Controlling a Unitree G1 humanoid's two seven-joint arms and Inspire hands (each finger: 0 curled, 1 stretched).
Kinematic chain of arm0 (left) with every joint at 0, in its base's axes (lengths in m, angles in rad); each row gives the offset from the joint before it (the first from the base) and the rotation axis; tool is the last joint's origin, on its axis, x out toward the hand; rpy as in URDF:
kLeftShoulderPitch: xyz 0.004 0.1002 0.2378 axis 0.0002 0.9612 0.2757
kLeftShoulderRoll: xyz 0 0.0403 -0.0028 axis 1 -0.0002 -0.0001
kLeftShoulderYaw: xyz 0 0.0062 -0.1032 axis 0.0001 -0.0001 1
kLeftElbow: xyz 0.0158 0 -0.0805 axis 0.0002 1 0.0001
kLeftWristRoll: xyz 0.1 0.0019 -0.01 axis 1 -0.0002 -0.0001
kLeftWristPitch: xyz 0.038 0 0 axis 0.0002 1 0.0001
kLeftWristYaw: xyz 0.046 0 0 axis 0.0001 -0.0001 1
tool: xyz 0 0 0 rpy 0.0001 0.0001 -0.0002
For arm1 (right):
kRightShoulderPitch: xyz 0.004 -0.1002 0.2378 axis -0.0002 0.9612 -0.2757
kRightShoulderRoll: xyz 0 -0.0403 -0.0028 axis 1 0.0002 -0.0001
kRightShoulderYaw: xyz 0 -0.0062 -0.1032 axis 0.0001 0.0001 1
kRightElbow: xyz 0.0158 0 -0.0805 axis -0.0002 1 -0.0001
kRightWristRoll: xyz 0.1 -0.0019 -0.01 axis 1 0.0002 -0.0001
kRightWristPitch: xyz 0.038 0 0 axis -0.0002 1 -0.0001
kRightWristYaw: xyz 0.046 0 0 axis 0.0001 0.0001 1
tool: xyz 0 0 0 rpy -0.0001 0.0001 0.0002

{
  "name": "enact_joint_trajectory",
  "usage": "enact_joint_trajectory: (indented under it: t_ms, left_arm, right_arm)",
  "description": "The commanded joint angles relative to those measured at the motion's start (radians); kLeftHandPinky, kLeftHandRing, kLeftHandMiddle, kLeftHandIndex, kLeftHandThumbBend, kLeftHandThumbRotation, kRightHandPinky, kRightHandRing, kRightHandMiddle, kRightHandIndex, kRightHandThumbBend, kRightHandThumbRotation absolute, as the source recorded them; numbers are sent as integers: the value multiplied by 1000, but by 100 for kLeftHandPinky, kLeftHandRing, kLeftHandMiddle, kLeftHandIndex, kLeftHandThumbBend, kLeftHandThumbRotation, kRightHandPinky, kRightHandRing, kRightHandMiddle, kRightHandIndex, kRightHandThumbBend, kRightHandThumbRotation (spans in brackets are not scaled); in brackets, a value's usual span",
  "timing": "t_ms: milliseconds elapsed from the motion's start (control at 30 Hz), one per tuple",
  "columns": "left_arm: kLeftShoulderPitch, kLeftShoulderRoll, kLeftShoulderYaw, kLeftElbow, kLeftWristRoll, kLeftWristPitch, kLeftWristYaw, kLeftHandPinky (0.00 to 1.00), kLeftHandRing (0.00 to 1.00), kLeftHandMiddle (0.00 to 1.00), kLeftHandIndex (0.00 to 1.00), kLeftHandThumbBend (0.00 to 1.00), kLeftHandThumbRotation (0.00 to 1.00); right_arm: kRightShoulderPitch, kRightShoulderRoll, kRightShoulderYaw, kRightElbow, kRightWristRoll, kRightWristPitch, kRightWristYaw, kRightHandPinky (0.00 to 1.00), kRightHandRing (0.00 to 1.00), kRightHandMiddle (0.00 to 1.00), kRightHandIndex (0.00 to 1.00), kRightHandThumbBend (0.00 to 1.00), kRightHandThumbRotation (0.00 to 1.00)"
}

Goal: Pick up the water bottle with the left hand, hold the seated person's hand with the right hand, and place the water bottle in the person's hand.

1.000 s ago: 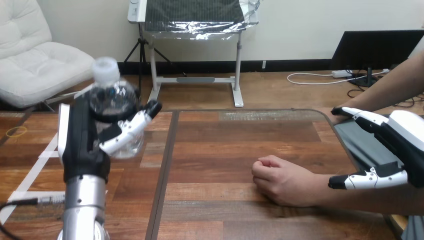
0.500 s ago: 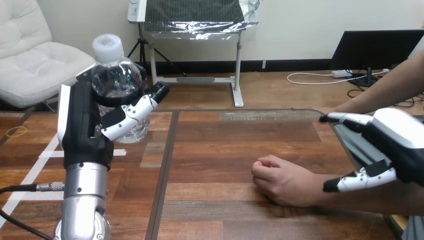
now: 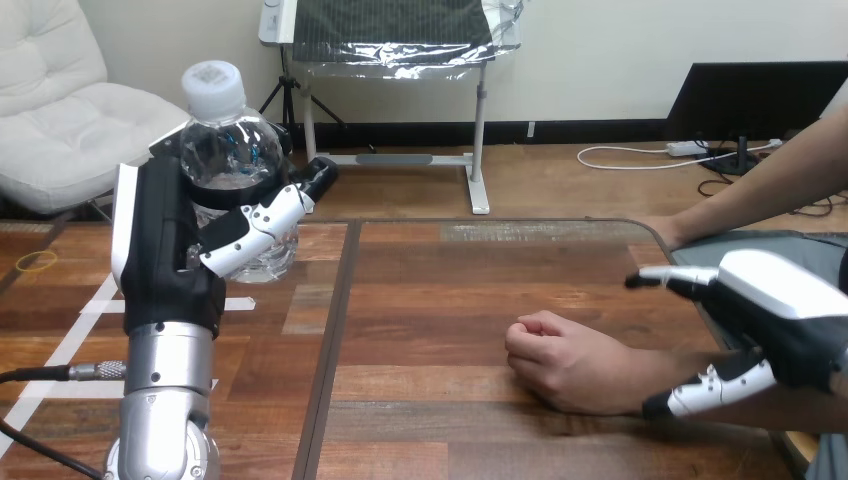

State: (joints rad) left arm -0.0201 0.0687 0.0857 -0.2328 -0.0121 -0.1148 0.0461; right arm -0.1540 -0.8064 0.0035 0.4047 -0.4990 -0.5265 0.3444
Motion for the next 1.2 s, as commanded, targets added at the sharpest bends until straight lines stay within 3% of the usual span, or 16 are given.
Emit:
enact_joint_trajectory:
  t_ms: [0, 267, 900, 1167]
  left_arm:
    - [-52, -1, 3, -50, -8, -11, -3, 22, 29, 34, 41, 57, 0]
    - [-54, -2, 9, -43, -26, -22, -12, 22, 29, 34, 41, 57, 0]
    - [-55, -1, 17, -28, -37, -39, -22, 22, 28, 34, 41, 56, 0]
    - [-55, -6, 20, -30, -48, -34, -24, 22, 28, 33, 41, 56, 0]
  right_arm:
    - [-83, -41, 17, 24, -8, 9, 2, 88, 89, 90, 88, 100, 42]
    - [-89, -46, 47, 19, -27, 57, 34, 89, 90, 90, 89, 100, 40]
    - [-116, -47, 104, 64, -66, 81, 23, 89, 89, 90, 88, 100, 42]
    - [-133, -45, 128, 92, -93, 88, 10, 88, 88, 88, 88, 100, 38]
